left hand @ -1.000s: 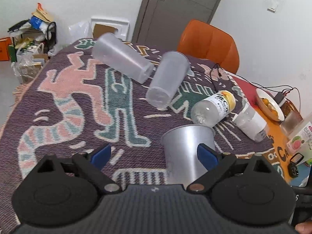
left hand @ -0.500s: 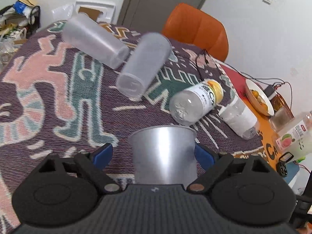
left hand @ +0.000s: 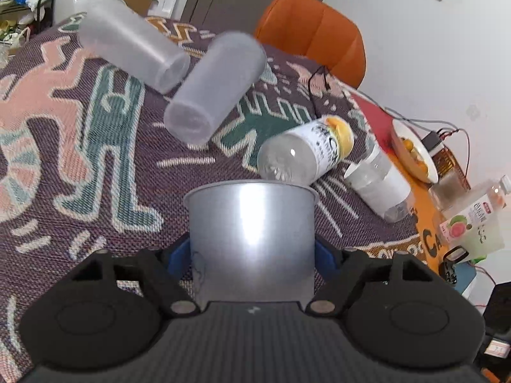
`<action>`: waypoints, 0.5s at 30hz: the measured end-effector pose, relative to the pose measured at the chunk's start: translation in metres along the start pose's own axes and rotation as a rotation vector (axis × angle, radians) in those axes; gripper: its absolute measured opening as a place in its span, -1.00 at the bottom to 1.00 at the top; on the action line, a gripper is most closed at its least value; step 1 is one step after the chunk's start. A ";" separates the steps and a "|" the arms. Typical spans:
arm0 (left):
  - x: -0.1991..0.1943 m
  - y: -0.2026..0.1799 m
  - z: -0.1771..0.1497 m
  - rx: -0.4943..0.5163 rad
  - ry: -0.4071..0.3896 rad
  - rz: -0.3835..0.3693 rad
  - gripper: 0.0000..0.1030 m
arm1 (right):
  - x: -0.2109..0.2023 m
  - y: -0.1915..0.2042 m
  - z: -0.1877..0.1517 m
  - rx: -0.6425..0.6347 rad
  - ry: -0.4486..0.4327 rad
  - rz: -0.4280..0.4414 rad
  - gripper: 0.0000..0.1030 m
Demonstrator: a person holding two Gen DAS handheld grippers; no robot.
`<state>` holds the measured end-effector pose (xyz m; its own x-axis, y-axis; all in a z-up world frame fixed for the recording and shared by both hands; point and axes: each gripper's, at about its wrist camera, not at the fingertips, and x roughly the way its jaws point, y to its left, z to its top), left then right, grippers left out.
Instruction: Flip cup upright
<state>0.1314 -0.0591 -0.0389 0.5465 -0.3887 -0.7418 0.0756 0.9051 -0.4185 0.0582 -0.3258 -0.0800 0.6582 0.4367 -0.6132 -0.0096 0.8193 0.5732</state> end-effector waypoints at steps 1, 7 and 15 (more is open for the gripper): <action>-0.004 0.000 0.001 -0.002 -0.008 0.001 0.47 | 0.000 0.002 0.000 -0.003 -0.002 0.004 0.69; -0.035 -0.008 -0.001 0.038 -0.086 0.003 0.47 | -0.004 0.011 0.002 -0.008 -0.012 0.055 0.70; -0.077 -0.026 -0.011 0.138 -0.259 0.100 0.46 | -0.011 0.025 -0.003 -0.027 -0.032 0.093 0.69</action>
<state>0.0780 -0.0548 0.0234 0.7498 -0.2559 -0.6101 0.1139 0.9583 -0.2619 0.0490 -0.3094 -0.0607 0.6771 0.4999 -0.5401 -0.0921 0.7856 0.6118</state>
